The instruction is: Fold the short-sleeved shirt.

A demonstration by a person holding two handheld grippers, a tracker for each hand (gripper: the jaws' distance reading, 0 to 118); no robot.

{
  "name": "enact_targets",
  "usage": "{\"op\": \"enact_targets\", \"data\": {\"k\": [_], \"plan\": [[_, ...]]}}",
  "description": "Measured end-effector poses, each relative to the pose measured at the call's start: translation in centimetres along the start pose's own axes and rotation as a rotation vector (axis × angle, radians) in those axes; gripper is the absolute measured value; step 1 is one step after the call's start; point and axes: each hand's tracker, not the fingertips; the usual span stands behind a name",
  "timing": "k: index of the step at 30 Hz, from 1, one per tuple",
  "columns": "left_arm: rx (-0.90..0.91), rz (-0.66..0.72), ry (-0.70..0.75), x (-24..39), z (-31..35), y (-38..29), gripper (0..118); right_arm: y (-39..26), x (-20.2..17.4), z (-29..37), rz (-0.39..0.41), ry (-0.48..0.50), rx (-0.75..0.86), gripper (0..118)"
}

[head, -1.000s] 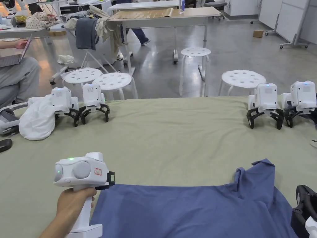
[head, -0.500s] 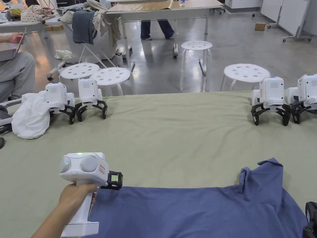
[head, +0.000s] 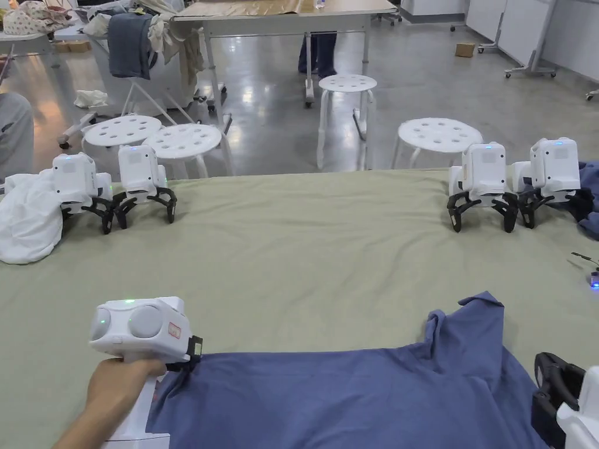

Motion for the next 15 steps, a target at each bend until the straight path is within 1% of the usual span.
{"op": "enact_targets", "data": {"k": [3,6,9,10,12,13,14,15], "plan": [[0.066,-0.01,-0.042,-0.3,2.2,-0.8,0,1.1,0.6,-3.3,-0.047,0.062,-0.069,4],[0.127,-0.037,-0.078,0.1,5.4,-2.2,0,2.3,1.5,-7.7,-0.097,0.085,-0.137,4],[0.167,-0.056,-0.093,0.3,8.0,-3.5,0,3.2,2.5,-12.2,-0.185,0.111,-0.214,4],[0.181,-0.059,-0.099,0.2,8.7,-3.9,0,3.4,2.8,-14.1,-0.189,0.112,-0.262,5],[0.189,-0.06,-0.109,0.2,9.6,-4.3,0,3.5,3.2,-16.6,-0.202,0.105,-0.3,7],[0.198,-0.061,-0.115,0.2,10.1,-4.6,0,3.6,3.2,-17.8,-0.182,0.089,-0.336,10],[0.2,-0.063,-0.116,0.2,10.4,-4.7,0,3.6,3.3,-18.5,-0.187,0.084,-0.353,23],[0.204,-0.065,-0.116,0.2,10.7,-4.9,0,3.4,3.4,-19.6,-0.188,0.081,-0.37,42]]}}
